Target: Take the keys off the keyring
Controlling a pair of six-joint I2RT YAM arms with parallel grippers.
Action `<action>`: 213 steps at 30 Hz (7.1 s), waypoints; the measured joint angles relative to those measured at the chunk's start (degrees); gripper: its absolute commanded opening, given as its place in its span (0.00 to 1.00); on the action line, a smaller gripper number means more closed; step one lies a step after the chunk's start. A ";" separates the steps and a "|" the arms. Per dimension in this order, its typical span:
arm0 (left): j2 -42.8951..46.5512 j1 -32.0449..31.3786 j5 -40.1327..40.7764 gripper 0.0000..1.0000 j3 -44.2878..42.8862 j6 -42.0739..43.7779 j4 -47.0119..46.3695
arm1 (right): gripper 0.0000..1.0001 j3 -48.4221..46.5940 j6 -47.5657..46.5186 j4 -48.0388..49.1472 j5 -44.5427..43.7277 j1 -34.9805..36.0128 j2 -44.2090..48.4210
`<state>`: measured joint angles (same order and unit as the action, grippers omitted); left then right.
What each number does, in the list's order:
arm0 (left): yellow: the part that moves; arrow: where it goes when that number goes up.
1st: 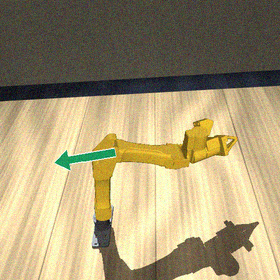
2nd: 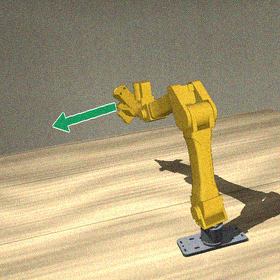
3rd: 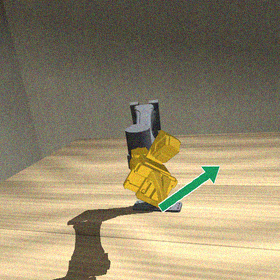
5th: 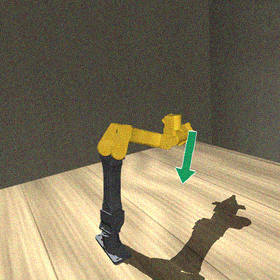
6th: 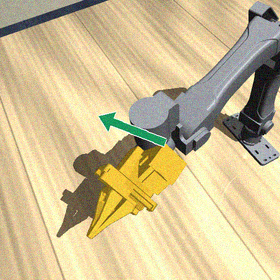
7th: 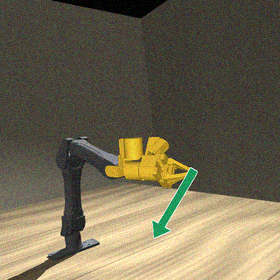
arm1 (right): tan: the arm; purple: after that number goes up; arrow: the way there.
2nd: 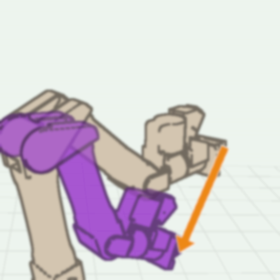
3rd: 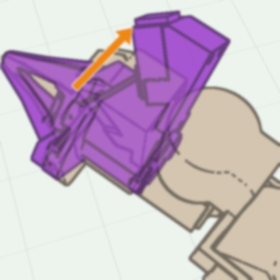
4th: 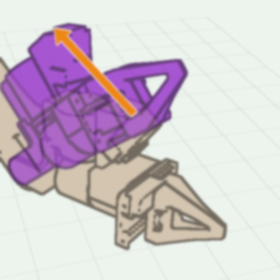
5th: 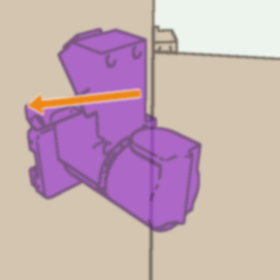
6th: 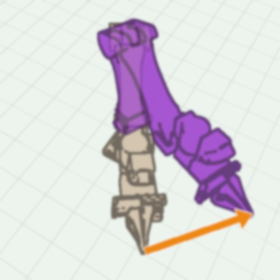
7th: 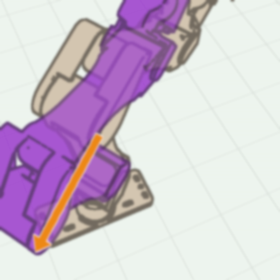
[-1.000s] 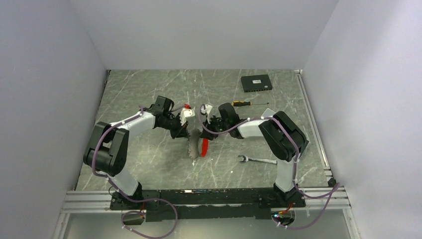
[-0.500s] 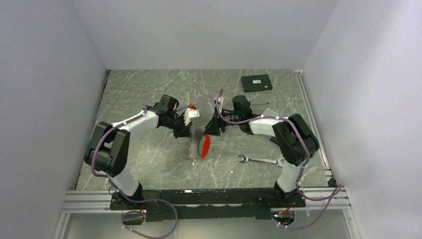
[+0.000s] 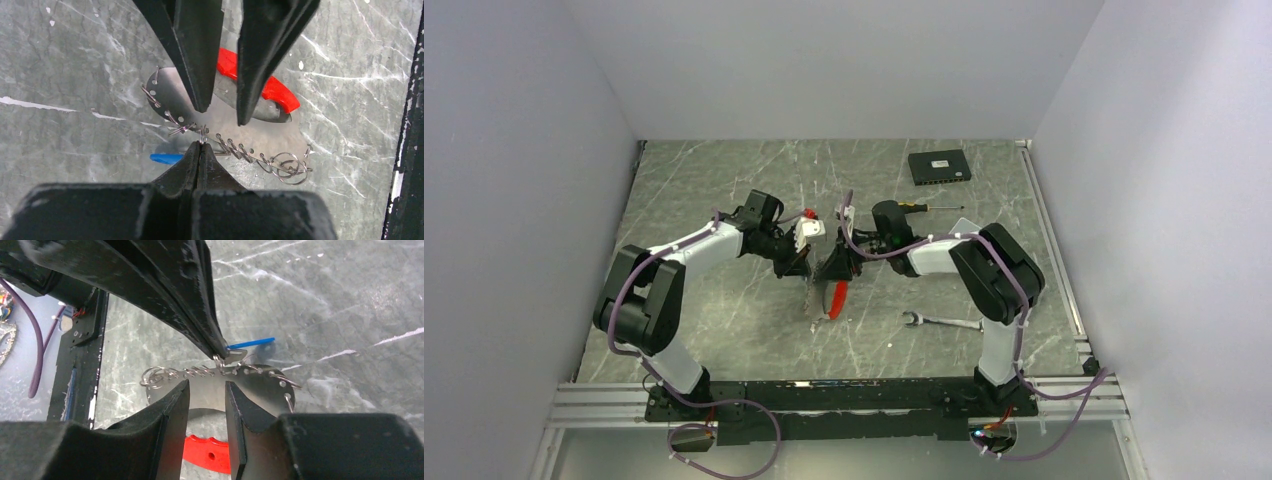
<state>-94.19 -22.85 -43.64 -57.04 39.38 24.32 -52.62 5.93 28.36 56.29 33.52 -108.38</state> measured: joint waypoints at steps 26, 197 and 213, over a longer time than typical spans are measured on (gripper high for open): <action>-0.11 0.07 -3.58 0.10 -0.28 -1.53 0.31 | 0.00 -1.11 -1.20 4.26 1.11 1.18 -2.64; 0.57 4.07 -16.41 0.00 3.43 -10.03 -3.85 | 0.29 -4.42 -13.99 -10.34 4.04 0.85 0.61; 0.57 1.84 -11.45 0.10 -0.26 -6.05 1.88 | 0.00 -9.44 -22.58 -23.50 3.93 1.81 0.61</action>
<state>-93.62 -21.02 -55.09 -57.30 33.32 26.20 -62.06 -16.64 4.86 60.23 35.33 -107.77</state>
